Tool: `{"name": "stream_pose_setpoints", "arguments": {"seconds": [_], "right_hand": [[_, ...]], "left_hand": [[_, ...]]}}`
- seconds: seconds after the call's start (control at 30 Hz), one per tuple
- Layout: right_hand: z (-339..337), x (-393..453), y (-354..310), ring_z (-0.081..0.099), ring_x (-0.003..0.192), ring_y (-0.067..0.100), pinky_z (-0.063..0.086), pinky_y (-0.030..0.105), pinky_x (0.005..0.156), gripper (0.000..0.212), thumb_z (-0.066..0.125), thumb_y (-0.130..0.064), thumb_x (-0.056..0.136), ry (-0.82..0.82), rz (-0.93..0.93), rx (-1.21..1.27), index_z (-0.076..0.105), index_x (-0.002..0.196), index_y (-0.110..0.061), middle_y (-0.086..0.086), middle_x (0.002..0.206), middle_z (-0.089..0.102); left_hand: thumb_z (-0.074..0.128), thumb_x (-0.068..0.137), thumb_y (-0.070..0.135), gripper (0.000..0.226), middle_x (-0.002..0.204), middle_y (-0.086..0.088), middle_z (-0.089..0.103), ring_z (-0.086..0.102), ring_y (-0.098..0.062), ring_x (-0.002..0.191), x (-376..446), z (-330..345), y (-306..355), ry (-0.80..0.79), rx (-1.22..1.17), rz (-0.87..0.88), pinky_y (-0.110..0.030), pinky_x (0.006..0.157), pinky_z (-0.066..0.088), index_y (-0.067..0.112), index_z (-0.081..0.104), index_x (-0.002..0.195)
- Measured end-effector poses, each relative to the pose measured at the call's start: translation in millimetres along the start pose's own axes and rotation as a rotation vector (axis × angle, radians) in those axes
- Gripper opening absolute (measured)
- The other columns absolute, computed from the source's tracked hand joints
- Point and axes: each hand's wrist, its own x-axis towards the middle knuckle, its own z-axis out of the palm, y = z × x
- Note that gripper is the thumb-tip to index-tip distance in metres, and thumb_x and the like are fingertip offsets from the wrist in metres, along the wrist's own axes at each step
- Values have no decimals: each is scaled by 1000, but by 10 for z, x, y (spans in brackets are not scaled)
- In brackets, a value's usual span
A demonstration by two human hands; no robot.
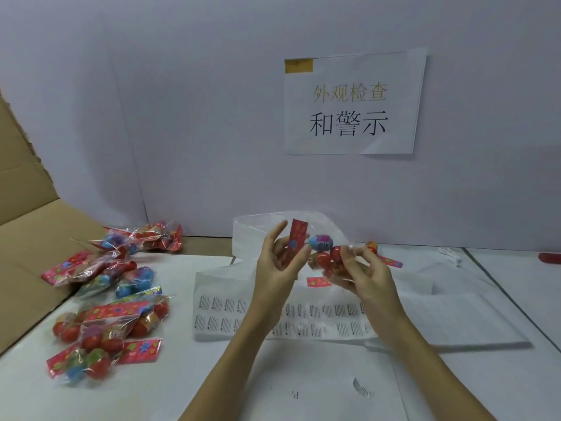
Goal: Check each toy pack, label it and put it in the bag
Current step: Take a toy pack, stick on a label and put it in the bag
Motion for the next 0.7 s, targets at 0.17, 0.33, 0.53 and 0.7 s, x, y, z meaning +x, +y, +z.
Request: {"name": "stream_pose_setpoints", "arguments": {"seconds": [0.17, 0.33, 0.53, 0.7], "right_hand": [[2, -7, 7, 78, 97, 26, 64, 41, 87, 42, 69, -42, 89, -46, 5, -2, 65, 117, -11, 12, 109, 78], [45, -27, 41, 78, 96, 27, 61, 51, 93, 43, 61, -46, 95, -52, 67, -71, 75, 117, -12, 7, 102, 80], [22, 22, 14, 75, 104, 36, 59, 54, 96, 48, 55, -43, 101, -106, 252, 132, 70, 123, -3, 18, 111, 77], [9, -4, -8, 71, 113, 41, 58, 56, 98, 50, 53, -44, 102, -241, 327, 254, 65, 133, -6, 22, 121, 73]], "left_hand": [[77, 91, 37, 19, 98, 6, 79, 76, -13, 98, 28, -25, -50, 109, 59, -25, -19, 69, 59, 27, 75, 107], [69, 100, 29, 11, 86, -3, 75, 74, -22, 86, 62, -52, -131, 135, 197, 9, -28, 72, 61, 21, 74, 93], [56, 106, 30, 5, 71, 10, 66, 63, -17, 62, 62, -36, -240, 173, 570, 271, -43, 55, 56, 27, 59, 102], [56, 107, 21, 16, 68, 16, 60, 51, -6, 56, 64, -14, -276, 227, 518, 239, -19, 50, 41, 28, 56, 94]]}}
